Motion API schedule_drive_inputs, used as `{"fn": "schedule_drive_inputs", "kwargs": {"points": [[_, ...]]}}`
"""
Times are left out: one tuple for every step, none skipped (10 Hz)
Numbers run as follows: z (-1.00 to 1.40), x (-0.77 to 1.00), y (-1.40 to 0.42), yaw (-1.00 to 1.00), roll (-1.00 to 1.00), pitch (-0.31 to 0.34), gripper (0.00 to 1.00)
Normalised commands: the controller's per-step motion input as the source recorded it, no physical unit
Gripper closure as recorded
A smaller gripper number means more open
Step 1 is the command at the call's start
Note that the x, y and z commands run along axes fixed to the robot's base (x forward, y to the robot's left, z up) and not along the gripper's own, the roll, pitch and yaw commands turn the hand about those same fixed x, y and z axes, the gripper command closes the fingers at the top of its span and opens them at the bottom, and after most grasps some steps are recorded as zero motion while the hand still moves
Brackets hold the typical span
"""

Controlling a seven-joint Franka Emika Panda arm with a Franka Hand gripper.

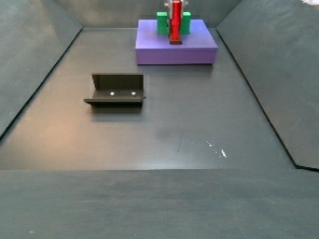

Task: Pick up the red object. Move up. Move to above the board. Insert the red object.
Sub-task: Insert the red object.

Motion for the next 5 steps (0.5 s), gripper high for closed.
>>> {"fn": "schedule_drive_inputs", "kwargs": {"points": [[-0.22,0.00,0.14,0.00,0.00,-0.090,1.00],[-0.33,0.06,0.00,0.00,0.00,-0.097,1.00],[-0.42,0.05,0.00,0.01,0.07,-0.113,1.00],[-0.38,0.07,-0.13,0.04,0.07,-0.106,1.00],[-0.40,0.09,-0.14,0.00,0.05,-0.116,1.00]]}}
